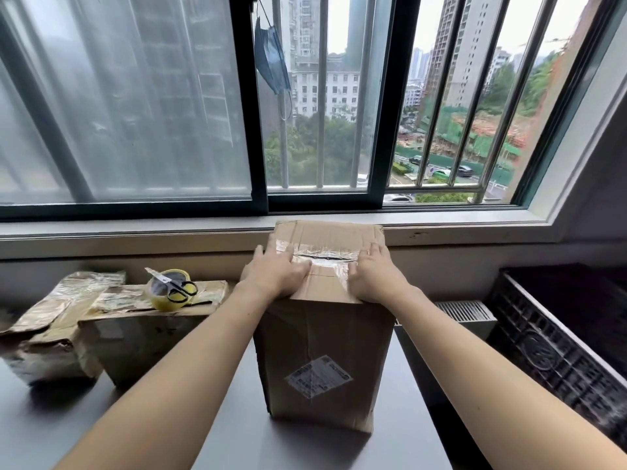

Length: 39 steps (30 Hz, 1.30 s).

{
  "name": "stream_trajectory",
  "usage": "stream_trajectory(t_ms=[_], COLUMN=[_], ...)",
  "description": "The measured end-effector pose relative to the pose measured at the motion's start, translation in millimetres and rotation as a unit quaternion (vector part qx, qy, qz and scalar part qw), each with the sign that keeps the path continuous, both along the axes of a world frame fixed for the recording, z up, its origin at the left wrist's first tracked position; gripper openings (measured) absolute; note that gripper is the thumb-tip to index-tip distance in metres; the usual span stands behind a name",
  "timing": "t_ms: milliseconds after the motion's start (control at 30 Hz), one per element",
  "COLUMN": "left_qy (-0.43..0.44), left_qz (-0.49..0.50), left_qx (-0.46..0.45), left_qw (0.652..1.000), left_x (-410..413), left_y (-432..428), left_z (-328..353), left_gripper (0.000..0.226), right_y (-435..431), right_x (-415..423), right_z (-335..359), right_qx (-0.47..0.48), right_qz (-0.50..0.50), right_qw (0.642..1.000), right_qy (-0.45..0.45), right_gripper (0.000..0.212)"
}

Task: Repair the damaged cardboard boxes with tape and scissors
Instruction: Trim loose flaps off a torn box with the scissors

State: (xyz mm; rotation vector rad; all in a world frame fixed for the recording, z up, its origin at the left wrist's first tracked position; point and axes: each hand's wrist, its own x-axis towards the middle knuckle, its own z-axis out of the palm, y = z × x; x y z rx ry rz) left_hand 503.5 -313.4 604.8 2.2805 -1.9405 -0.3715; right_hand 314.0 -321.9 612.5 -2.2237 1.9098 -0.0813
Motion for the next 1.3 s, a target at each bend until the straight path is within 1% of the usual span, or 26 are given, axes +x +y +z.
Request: stream_trajectory(t_ms=[67,133,200,267,400,467,500,533,567,633,667,700,767,800,833,900,1000,1100,1200,1300], left_qy=[0.018,0.027,0.052,0.075,0.185,0.247,0.286,0.317,0.347,0.397,0.413,0.427,0.432,0.432,0.431,0.438,0.449,0.42,0.392,0.38], left_qz=[0.031,0.061,0.077,0.073,0.033,0.011,0.003,-0.006,-0.021,-0.041,-0.052,-0.071,-0.1,-0.105,-0.11,-0.115,-0.093,-0.059,-0.018,0.0], left_qx=[-0.009,-0.048,-0.076,-0.078,-0.079,-0.091,-0.1,-0.104,-0.106,-0.113,-0.108,-0.101,-0.095,-0.098,-0.098,-0.092,-0.092,-0.101,-0.124,-0.137], left_qw=[0.999,0.997,0.993,0.991,0.979,0.965,0.953,0.943,0.931,0.91,0.903,0.896,0.891,0.891,0.89,0.887,0.884,0.9,0.911,0.915], left_x=[2,2,4,7,17,23,26,25,25,23,23,23,24,25,27,28,35,47,47,41], left_y=[1,0,-3,-3,-9,-18,-22,-23,-23,-23,-26,-28,-34,-35,-40,-47,-72,-108,-119,-124], left_z=[-1,-4,-7,-6,5,13,15,20,26,36,35,34,26,23,18,13,-2,-24,-25,-19], left_gripper=[0.072,0.072,0.071,0.067,0.053,0.047,0.038,0.024,0.016,0.023,0.019,0.017,0.029,0.034,0.034,0.028,0.032,0.043,0.042,0.037], right_y=[-1,-3,-4,-2,-6,-9,-10,-12,-14,-19,-21,-22,-24,-25,-26,-32,-50,-76,-109,-144], right_x=[1,-3,-7,-10,-14,-16,-19,-21,-24,-29,-30,-29,-25,-24,-23,-21,-16,-9,-1,2], right_z=[-4,-6,-5,-2,3,11,16,21,25,32,34,35,36,36,35,32,25,19,14,11], right_qx=[-0.003,-0.007,-0.048,-0.073,-0.107,-0.122,-0.132,-0.142,-0.151,-0.164,-0.169,-0.171,-0.176,-0.179,-0.175,-0.161,-0.134,-0.109,-0.093,-0.078], right_qz=[-0.032,-0.079,-0.114,-0.15,-0.179,-0.19,-0.194,-0.199,-0.204,-0.218,-0.223,-0.224,-0.213,-0.204,-0.201,-0.198,-0.192,-0.172,-0.139,-0.116], right_qw=[0.999,0.991,0.977,0.963,0.948,0.945,0.941,0.937,0.934,0.927,0.924,0.924,0.925,0.926,0.926,0.925,0.924,0.927,0.933,0.941], right_qy=[-0.035,-0.104,-0.172,-0.214,-0.241,-0.238,-0.243,-0.249,-0.252,-0.258,-0.26,-0.26,-0.26,-0.263,-0.268,-0.281,-0.302,-0.316,-0.319,-0.308], right_gripper=[0.05,0.049,0.044,0.039,0.034,0.035,0.034,0.033,0.031,0.028,0.029,0.035,0.051,0.055,0.055,0.051,0.056,0.065,0.071,0.066])
